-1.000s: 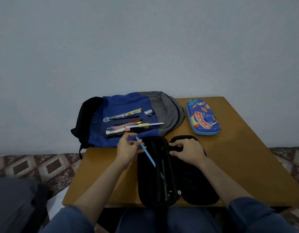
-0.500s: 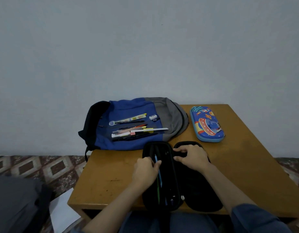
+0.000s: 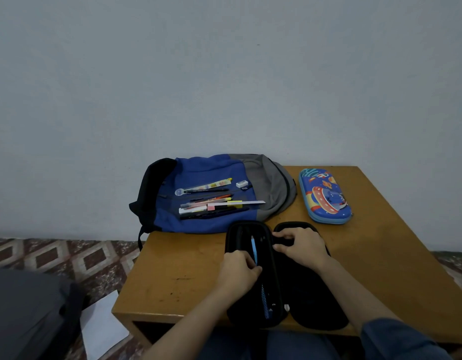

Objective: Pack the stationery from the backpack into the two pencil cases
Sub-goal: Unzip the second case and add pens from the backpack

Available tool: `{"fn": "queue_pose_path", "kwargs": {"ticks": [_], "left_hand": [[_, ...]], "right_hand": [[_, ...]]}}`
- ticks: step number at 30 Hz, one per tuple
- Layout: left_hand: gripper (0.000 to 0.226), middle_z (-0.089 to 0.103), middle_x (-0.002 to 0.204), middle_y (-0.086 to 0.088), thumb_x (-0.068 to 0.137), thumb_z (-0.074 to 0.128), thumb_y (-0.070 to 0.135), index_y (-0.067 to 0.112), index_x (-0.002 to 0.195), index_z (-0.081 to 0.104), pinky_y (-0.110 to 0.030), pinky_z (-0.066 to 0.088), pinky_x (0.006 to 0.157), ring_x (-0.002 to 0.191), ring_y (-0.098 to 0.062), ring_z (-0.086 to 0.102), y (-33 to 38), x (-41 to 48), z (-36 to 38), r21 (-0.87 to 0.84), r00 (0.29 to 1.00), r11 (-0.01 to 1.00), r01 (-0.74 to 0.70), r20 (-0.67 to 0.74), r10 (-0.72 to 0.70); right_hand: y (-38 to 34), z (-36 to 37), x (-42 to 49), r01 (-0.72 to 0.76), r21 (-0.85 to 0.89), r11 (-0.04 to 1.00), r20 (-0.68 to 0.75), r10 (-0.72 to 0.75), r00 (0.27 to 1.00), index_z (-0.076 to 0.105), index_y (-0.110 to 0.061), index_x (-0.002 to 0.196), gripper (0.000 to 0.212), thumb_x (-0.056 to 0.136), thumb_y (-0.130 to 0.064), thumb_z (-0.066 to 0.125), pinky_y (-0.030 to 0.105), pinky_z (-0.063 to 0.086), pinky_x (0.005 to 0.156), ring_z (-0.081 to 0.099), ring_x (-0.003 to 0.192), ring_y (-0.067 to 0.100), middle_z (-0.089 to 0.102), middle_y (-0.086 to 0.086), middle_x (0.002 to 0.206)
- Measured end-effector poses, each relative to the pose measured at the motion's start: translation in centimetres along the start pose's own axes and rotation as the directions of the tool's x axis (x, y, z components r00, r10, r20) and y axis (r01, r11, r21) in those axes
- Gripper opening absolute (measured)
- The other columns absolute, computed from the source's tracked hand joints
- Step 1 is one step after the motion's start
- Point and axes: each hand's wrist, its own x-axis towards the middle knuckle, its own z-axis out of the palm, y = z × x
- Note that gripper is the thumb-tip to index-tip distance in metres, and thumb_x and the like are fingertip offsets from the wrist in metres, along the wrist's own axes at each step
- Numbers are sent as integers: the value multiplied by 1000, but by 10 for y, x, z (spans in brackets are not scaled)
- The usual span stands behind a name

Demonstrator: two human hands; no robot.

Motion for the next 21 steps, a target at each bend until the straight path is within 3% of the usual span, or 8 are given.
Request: {"fn": "queue_pose_path", "kwargs": {"ticks": [5, 8, 13, 17, 19, 21], "left_hand": [[17, 57, 81, 5, 84, 67, 26, 20, 73, 56, -15, 46, 64, 76, -8, 55, -1, -4, 3, 31, 999, 999, -30, 13, 30], [23, 51, 72, 11, 85, 65, 23, 23, 66, 51, -5, 38, 53, 67, -1, 50, -1, -7, 2, 12, 998, 998, -56, -28, 57], [23, 48, 70, 9, 89, 55, 16, 21, 69, 44, -8, 37, 43, 59, -1, 45, 0, -10, 1, -39, 996, 997, -69, -67, 66], [3, 54, 77, 8, 93, 53, 17, 17, 95, 51, -10, 40, 50, 63, -1, 49, -3, -11, 1, -86, 997, 994, -64, -38, 61], [27, 61, 89, 3, 92, 54, 18, 14, 119, 51, -7, 40, 53, 73, -3, 52, -4, -9, 1, -83, 998, 995, -57, -14, 56], [34, 62, 96, 0, 92, 56, 21, 13, 125, 52, -3, 37, 53, 79, -4, 51, -3, -7, 1, -58, 997, 996, -74, -25, 72]], "right_hand": [[1, 2, 1, 3, 8, 1000, -5, -3, 1000, 61, -40, 117, 36, 82, -47, 63, 24, 49, 84, 59, 108, 2, 66, -13, 115], [2, 2, 1, 3, 11, 1000, -9, -3, 1000, 61, -41, 117, 36, 82, -47, 63, 24, 48, 83, 59, 108, 2, 66, -13, 114], [2, 3, 1, 9, 8, 1000, -6, -9, 1000, 61, -41, 117, 36, 82, -47, 63, 24, 48, 83, 58, 109, 2, 66, -12, 115], [3, 3, 1, 6, 12, 1000, -7, -6, 1000, 61, -41, 118, 36, 82, -48, 62, 25, 48, 85, 58, 110, 3, 66, -12, 116], [2, 2, 1, 6, 12, 1000, -4, -6, 1000, 60, -41, 118, 36, 82, -47, 62, 24, 48, 85, 58, 110, 3, 66, -12, 117], [2, 2, 1, 5, 6, 1000, -6, -5, 1000, 60, -41, 118, 36, 83, -48, 62, 24, 47, 85, 58, 111, 3, 65, -12, 117]]}}
